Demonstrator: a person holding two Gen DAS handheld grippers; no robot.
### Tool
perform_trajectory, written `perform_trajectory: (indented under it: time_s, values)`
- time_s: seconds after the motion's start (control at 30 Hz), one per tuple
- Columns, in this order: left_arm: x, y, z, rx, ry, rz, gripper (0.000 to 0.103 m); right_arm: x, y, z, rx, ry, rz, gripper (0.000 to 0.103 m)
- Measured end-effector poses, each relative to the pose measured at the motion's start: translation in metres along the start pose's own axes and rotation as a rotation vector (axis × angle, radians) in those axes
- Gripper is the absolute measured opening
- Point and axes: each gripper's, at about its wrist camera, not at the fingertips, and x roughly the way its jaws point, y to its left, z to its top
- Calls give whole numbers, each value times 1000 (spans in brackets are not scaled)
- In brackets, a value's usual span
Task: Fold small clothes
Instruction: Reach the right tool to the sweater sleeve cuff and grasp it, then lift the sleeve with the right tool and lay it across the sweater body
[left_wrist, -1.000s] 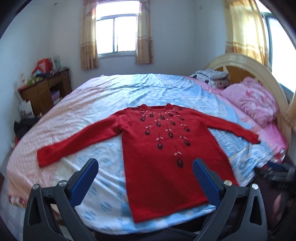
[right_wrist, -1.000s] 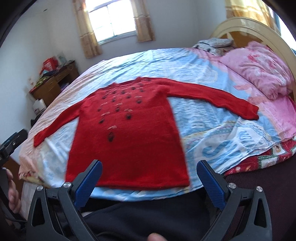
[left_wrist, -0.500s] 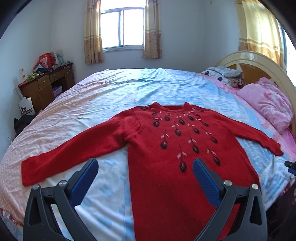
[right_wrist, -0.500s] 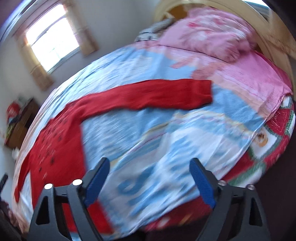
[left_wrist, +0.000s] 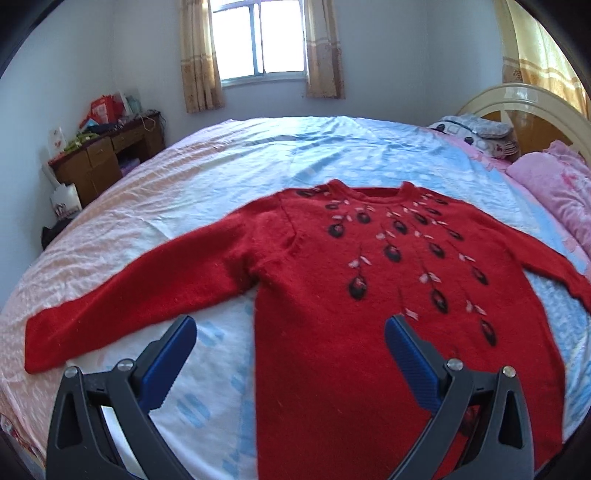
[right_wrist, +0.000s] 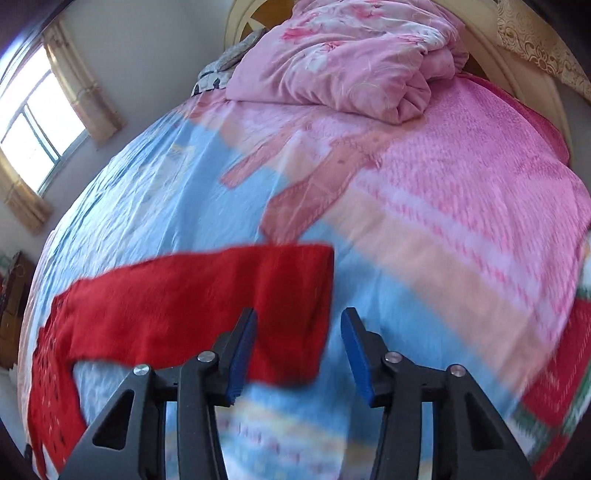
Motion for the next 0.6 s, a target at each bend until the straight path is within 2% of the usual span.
perform_trajectory:
  time_s: [0.1,0.23,0.27,0.33,0.43,0.6]
  values:
    - [8,4,3,-20,4,27,103,15,2,13,2,23,-29,48]
    - [13,8,-3,-69,29,2,103,35,6,16,4,72,-21,45]
    - [13,8,-5,-77,38,-3,103,35,9,15,-11,67,-32,41]
    - [14,7,-10,-93,58,-11,103,34,14,14,-38,62,-22,11]
    - [11,7,-14,-108,65,-28,103,29,17,15,-36,63,-8,10]
    - [-1,11,-12,-120,26,-20,103,5,33,19,-72,20,22,9]
